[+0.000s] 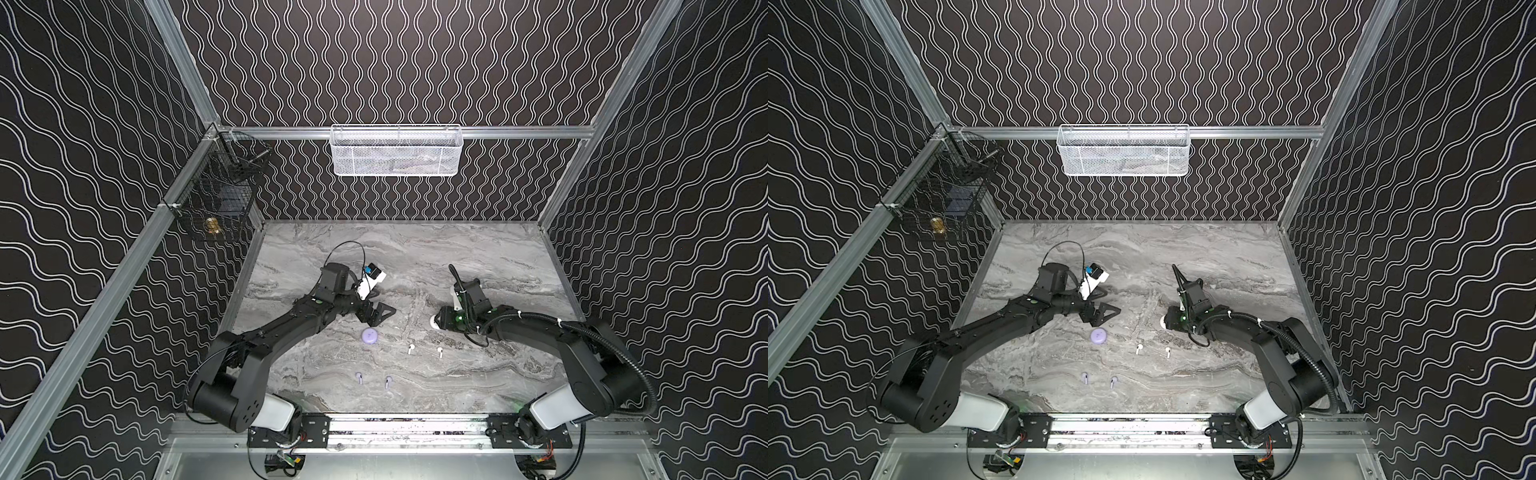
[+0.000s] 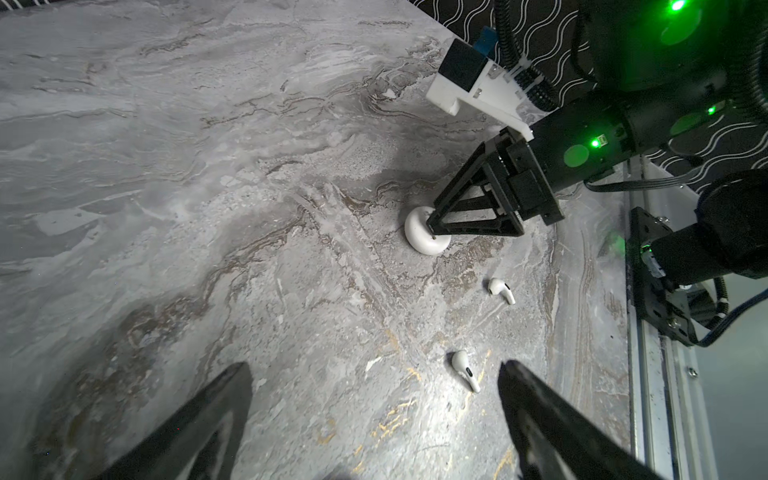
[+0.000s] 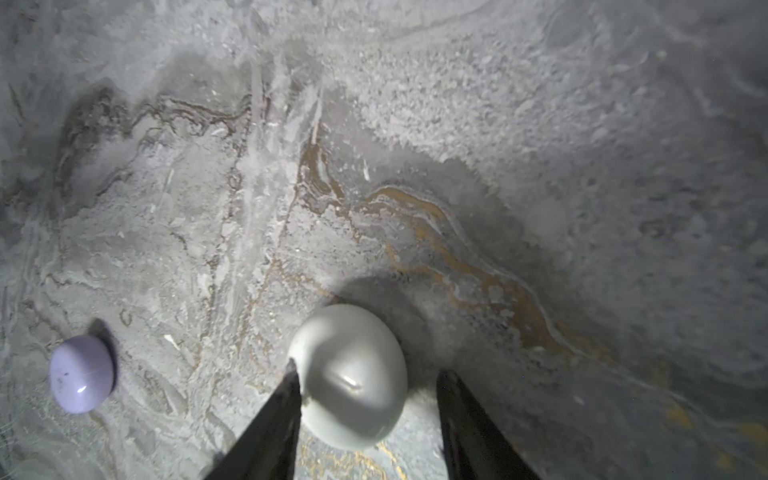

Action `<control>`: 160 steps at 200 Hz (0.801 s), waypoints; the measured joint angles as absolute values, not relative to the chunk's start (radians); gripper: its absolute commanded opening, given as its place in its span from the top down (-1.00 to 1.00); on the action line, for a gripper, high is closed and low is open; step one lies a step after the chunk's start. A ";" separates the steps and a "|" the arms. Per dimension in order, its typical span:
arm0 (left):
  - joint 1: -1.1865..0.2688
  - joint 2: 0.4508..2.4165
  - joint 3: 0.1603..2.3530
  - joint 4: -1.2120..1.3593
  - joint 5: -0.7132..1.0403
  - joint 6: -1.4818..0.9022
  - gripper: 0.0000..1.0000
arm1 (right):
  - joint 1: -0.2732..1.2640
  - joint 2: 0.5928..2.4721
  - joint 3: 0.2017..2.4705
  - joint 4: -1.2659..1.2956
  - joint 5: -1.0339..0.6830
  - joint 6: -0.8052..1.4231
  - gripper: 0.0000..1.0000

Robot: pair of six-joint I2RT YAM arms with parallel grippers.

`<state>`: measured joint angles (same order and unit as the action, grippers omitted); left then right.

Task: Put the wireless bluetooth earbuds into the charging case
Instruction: 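Move the right gripper over the white case while the left gripper reaches forward, then lower the right gripper around the white round case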

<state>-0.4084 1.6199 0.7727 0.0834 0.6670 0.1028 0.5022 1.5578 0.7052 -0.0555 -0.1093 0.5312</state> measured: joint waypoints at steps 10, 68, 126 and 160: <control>-0.412 1.636 0.773 0.089 0.678 0.098 -0.92 | 0.502 1.566 0.707 -0.049 -0.109 0.535 -0.06; -0.413 1.688 0.756 0.141 0.720 0.081 -0.91 | 0.502 1.591 0.722 -0.021 -0.111 0.546 0.03; -0.413 1.684 0.748 0.167 0.719 0.083 -0.94 | 0.516 1.530 0.701 -0.025 -0.111 0.567 -0.10; -0.413 1.684 0.748 0.170 0.713 0.083 -0.96 | 0.545 1.467 0.696 -0.044 -0.108 0.582 -0.09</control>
